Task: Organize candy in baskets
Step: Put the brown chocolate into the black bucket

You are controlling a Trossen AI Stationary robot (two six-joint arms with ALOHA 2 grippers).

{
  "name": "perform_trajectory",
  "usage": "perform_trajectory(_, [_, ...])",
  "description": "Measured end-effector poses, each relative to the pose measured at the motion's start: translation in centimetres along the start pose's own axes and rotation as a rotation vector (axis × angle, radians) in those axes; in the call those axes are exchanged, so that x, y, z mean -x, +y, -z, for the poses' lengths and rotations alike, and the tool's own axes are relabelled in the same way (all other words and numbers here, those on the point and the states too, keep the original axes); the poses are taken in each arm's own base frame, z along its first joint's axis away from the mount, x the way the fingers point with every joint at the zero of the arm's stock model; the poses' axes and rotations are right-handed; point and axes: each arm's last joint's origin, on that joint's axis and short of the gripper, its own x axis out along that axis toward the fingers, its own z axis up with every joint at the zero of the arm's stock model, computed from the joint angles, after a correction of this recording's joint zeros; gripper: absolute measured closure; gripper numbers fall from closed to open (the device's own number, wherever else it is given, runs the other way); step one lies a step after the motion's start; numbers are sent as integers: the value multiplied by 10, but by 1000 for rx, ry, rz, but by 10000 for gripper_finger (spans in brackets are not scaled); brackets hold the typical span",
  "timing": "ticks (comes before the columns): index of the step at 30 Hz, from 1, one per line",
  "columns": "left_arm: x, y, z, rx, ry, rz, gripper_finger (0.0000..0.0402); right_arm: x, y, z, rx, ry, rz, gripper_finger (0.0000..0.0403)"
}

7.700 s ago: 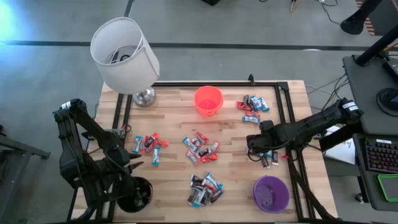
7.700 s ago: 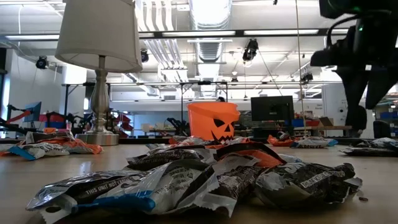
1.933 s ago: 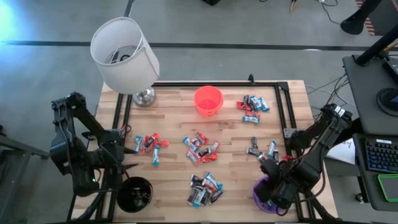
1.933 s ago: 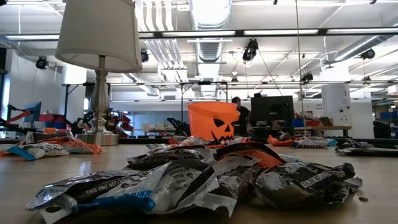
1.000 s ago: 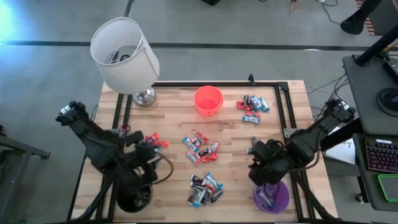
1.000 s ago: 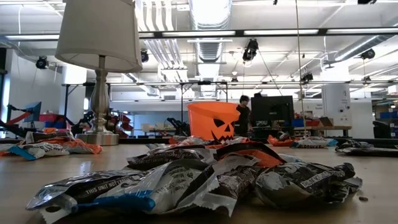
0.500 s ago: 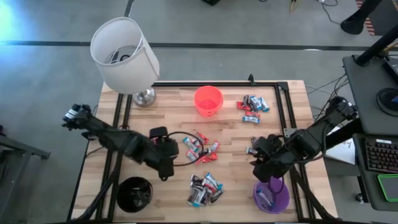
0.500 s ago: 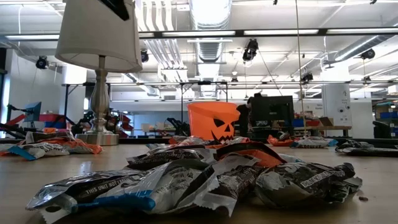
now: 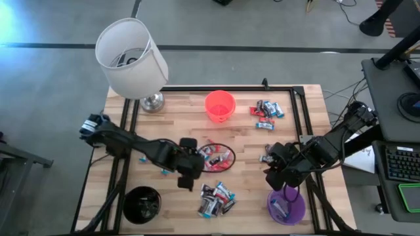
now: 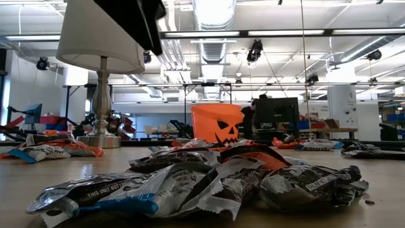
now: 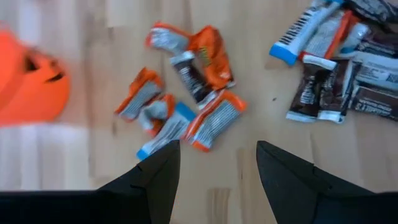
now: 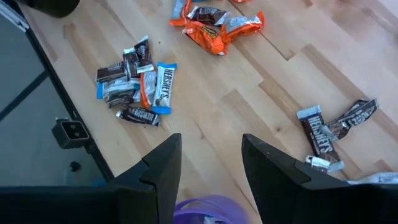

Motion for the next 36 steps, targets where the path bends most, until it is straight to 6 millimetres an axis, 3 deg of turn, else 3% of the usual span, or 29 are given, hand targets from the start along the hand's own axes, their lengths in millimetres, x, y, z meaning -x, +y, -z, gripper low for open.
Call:
perform_trajectory(5, [-30, 0, -3, -73, 75, 31, 208, 0, 0, 0, -34, 0, 0, 243])
perform_trajectory(12, [-57, 0, -9, -91, 80, 151, 208, 0, 0, 0, -34, -1, -1, 243])
perform_trajectory(28, [-65, -12, -23, 32, -23, 336, 208, 0, 1, 0, 78, -1, -4, 243])
perform_trajectory(36, [-92, -26, -20, 45, 30, 370, 208, 0, 1, 0, 83, -1, -5, 243])
